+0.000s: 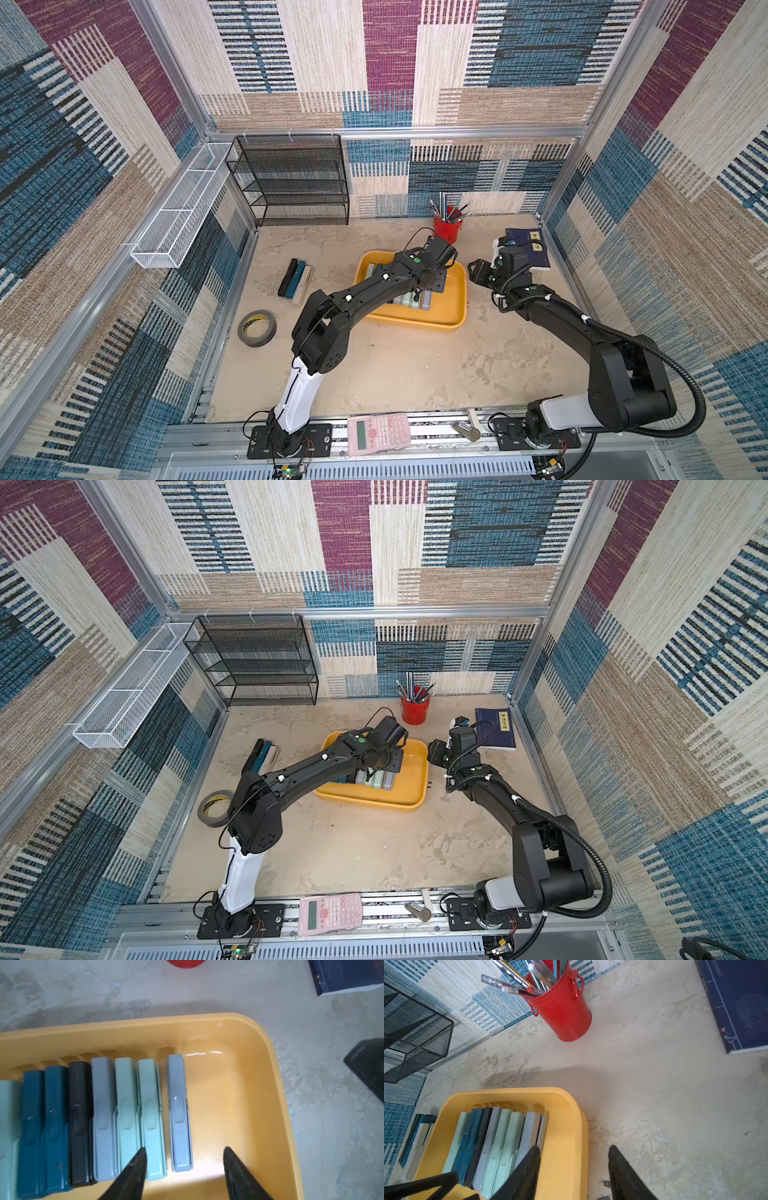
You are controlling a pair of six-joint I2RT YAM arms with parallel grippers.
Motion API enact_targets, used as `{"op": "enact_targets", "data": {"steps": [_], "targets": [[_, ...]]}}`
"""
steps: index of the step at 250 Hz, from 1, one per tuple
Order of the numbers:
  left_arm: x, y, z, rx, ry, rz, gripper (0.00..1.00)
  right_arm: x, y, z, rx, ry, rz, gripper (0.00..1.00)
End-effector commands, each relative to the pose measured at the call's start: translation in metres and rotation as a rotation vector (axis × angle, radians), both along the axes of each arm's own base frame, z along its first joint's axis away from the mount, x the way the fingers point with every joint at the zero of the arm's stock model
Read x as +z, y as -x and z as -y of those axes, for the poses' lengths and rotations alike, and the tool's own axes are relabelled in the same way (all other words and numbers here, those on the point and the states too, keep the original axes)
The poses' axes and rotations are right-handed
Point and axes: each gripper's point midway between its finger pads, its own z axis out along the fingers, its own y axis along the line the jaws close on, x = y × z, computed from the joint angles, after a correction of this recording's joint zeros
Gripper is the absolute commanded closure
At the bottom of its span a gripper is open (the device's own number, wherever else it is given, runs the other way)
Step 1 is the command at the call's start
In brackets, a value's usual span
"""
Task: Put the pruning pliers into the storage box
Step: Place the pruning pliers in the storage box.
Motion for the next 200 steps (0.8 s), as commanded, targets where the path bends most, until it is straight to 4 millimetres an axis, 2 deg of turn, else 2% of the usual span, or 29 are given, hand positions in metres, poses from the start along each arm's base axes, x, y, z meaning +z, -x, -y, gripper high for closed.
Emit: {"op": "enact_targets", "data": {"steps": [1, 27, 56, 75, 103, 160, 200], "targets": [[0.02, -0.015, -0.036, 0.03, 0.001, 0.057, 0.39, 0.008, 0.0, -0.009, 0.02, 0.068, 0.02, 0.44], [0.025, -0.026, -0.088, 0.098, 0.018, 0.071, 0.39, 0.004, -0.001, -0.03, 0.053, 0.093, 0.009, 0.43], [0.026, -0.028, -0.139, 0.152, 0.042, 0.072, 0.39, -0.004, -0.002, -0.054, 0.102, 0.088, -0.018, 0.42], [0.022, -0.026, -0.163, 0.175, 0.057, 0.073, 0.38, -0.013, -0.003, -0.068, 0.133, 0.067, -0.043, 0.4], [0.009, -0.023, -0.191, 0.218, 0.041, 0.047, 0.38, -0.037, -0.006, -0.08, 0.155, 0.044, -0.13, 0.35], [-0.013, -0.021, -0.223, 0.272, 0.074, 0.011, 0.38, -0.057, -0.006, -0.105, 0.201, 0.0, -0.197, 0.33], [-0.028, -0.023, -0.221, 0.259, 0.131, -0.019, 0.38, -0.077, -0.007, -0.112, 0.199, -0.021, -0.256, 0.34]]}}
